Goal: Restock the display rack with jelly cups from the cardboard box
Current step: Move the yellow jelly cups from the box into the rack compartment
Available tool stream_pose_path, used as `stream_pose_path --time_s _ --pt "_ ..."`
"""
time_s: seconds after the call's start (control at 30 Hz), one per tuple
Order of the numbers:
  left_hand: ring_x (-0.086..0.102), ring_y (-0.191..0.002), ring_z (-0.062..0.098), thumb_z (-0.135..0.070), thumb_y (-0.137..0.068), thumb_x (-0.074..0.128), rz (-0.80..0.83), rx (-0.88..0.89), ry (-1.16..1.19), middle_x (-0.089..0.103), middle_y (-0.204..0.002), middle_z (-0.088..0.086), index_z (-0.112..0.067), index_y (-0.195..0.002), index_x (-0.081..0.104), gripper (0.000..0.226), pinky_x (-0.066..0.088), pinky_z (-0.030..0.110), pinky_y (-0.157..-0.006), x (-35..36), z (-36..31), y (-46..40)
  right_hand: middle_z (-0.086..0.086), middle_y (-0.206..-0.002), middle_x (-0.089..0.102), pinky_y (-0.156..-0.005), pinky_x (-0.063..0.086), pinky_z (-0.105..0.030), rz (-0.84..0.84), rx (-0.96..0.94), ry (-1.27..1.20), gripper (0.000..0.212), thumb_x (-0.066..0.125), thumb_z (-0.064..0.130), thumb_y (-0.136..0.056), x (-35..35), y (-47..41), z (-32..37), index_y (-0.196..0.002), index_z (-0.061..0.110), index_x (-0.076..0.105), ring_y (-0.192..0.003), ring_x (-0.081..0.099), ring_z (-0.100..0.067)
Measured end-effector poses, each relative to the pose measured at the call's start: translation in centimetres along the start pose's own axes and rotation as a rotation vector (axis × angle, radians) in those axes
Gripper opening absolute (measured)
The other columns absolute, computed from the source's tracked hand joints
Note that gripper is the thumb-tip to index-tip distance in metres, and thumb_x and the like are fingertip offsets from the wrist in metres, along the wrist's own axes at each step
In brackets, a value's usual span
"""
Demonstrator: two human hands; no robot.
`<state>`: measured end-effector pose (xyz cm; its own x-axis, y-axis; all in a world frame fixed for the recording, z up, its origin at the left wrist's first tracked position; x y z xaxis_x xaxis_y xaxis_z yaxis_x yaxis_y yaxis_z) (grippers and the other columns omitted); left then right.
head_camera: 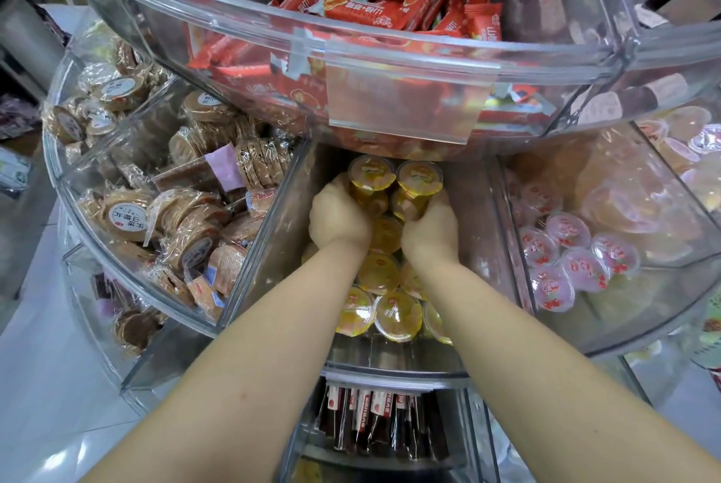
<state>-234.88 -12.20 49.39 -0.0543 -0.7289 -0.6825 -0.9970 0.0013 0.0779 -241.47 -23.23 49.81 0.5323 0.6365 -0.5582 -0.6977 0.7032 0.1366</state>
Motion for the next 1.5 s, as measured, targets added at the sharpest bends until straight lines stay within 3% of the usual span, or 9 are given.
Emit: stream_pose_path --time_s 0.23,0.43,0.6,0.77,0.93,1.13,1.27,1.37,1.5 --pt "0.058 -0.108 0.033 -0.023 -0.074 0.073 0.165 0.087 -0.032 0.064 -0.115 0.013 -0.009 -0.118 0.054 0.049 0.044 0.031 -0.083 -0.8 -0.5 0.4 -0.006 -0.101 0.059 -0.07 0.04 -0.024 0.14 0.02 -0.089 0.029 0.052 0.01 -0.089 -0.4 0.8 0.0 -0.118 0.011 0.05 -0.086 0.056 -0.021" --pt "0.057 -0.113 0.014 -0.021 -0.075 0.075 0.398 0.185 0.192 0.059 -0.126 -0.003 -0.021 -0.129 0.05 0.059 0.043 0.029 -0.099 -7.2 -0.4 4.8 -0.004 -0.084 0.061 -0.052 0.048 -0.023 0.263 0.22 -0.611 0.027 0.053 -0.002 -0.085 -3.1 4.9 0.4 -0.102 0.02 0.055 -0.065 0.054 -0.015" --pt "0.06 -0.095 -0.004 -0.032 -0.083 0.061 0.049 0.451 0.248 0.063 -0.101 -0.025 -0.04 -0.105 0.06 0.024 0.044 0.007 -0.084 -16.4 5.7 13.6 0.005 -0.087 0.066 -0.081 0.053 -0.027 0.393 -0.077 -0.563 0.025 0.058 0.003 -0.086 -2.4 12.1 3.6 -0.096 0.026 0.061 -0.084 0.064 -0.013" --pt "0.059 -0.077 0.0 -0.018 -0.084 0.064 -0.162 0.071 0.391 0.064 -0.085 -0.018 -0.044 -0.089 0.06 0.027 0.043 0.005 -0.071 -18.8 20.2 19.8 0.01 -0.085 0.063 -0.076 0.05 -0.02 0.794 -0.385 -0.335 0.017 0.055 0.02 -0.084 3.6 24.1 4.0 -0.092 0.035 0.06 -0.082 0.061 -0.008" --pt "0.059 -0.068 0.003 -0.006 -0.084 0.062 -0.07 -0.359 0.33 0.063 -0.073 -0.013 -0.035 -0.089 0.06 0.029 0.044 0.007 -0.064 -14.6 37.5 25.0 0.01 -0.084 0.058 -0.07 0.043 -0.007 1.135 -0.201 -0.01 0.024 0.056 0.016 -0.086 15.0 34.0 -7.1 -0.094 0.039 0.054 -0.077 0.055 0.001" --pt "0.063 -0.092 0.029 -0.008 -0.087 0.056 0.342 -0.714 0.115 0.067 -0.098 0.007 -0.01 -0.105 0.063 0.02 0.047 0.03 -0.082 -3.4 57.0 30.6 0.003 -0.087 0.054 -0.067 0.038 -0.016 1.244 0.153 0.594 0.027 0.047 0.002 -0.09 27.9 36.4 -32.5 -0.116 0.007 0.054 -0.092 0.055 -0.022" --pt "0.059 -0.092 0.017 -0.014 -0.09 0.052 0.473 -0.756 0.117 0.064 -0.114 0.003 -0.015 -0.118 0.058 0.028 0.043 0.015 -0.065 4.2 65.1 31.7 -0.009 -0.106 0.06 -0.071 0.038 -0.025 1.26 0.125 0.959 0.032 0.046 0.013 -0.091 34.2 33.8 -43.7 -0.122 0.011 0.052 -0.104 0.057 -0.029" --pt "0.058 -0.107 0.023 -0.008 -0.087 0.053 0.496 -0.681 0.1 0.062 -0.119 0.007 -0.013 -0.122 0.055 0.035 0.045 0.023 -0.087 9.9 69.1 30.6 -0.011 -0.111 0.063 -0.069 0.042 -0.028 1.233 0.023 1.055 0.032 0.053 0.019 -0.089 38.9 31.5 -47.9 -0.12 0.015 0.054 -0.1 0.059 -0.029" --pt "0.05 -0.12 0.027 -0.003 -0.085 0.055 0.562 -0.529 -0.004 0.053 -0.131 0.011 -0.014 -0.133 0.045 0.05 0.039 0.031 -0.102 16.8 73.6 28.6 -0.014 -0.133 0.045 -0.098 0.043 -0.039 1.221 -0.197 1.128 0.057 0.062 0.02 -0.085 44.5 29.6 -52.2 -0.137 0.019 0.038 -0.118 0.049 -0.032"
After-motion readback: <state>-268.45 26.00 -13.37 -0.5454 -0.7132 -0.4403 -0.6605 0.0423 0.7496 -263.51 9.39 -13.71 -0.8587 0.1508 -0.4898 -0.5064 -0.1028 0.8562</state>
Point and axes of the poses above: each hand's wrist, its own y-axis away from the middle knuckle, its own x-axis out of the palm, z = x × y, the point moved 4 cm from there along -y, towards the middle knuckle
